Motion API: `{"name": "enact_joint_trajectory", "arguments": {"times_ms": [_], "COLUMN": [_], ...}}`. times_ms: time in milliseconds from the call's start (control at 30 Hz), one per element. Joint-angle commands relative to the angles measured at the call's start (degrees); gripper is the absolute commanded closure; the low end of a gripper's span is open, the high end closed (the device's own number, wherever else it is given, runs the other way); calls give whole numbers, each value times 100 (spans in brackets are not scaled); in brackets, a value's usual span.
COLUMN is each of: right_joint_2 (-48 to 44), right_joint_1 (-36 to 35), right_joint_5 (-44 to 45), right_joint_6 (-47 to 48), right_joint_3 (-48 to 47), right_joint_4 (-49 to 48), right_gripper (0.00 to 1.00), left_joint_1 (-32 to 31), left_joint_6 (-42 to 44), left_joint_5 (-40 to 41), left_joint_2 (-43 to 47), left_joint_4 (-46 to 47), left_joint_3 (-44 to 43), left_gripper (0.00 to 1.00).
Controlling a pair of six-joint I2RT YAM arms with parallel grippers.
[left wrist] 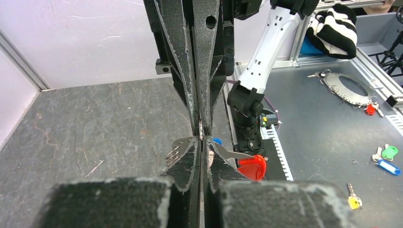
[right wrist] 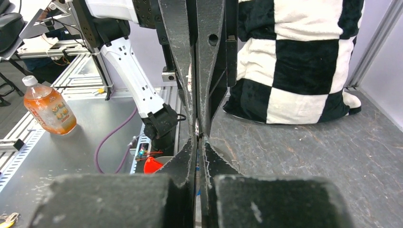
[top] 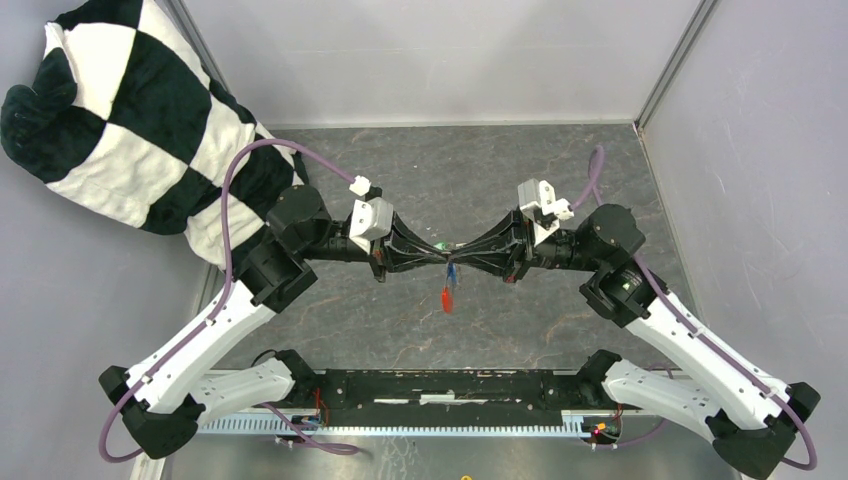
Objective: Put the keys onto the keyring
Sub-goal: Adjust the key on the keyring.
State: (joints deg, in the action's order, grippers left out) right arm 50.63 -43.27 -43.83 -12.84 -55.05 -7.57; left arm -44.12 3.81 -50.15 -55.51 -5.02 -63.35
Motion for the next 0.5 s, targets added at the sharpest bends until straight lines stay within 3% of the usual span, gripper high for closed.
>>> {"name": "enact_joint_trajectory", "arguments": {"times_ms": [0,100,267,467], "right_joint_2": [49,80,544,987], "right_joint_1": [5,6,0,2], "right_joint_5": [-9,186,485,684], "right_joint_6": [18,339,980,1753], "right_joint_3": [-76,-375,-1188,-1535], "right_joint_4": [31,697,2311,3538], "right_gripper": [100,100,100,100], "left_joint_1": [-16,-16,-18,-18], "left_joint_6": [33,226,1222,2446], "left_joint_5": [-147,-212,-283,-152], "left_joint_2": [22,7,-181,-481], "left_joint_4": [255,-103,-1449,-2645], "left_joint_3": [-128,-151,-287,-799], "left_gripper": [98,95,67,63]}}
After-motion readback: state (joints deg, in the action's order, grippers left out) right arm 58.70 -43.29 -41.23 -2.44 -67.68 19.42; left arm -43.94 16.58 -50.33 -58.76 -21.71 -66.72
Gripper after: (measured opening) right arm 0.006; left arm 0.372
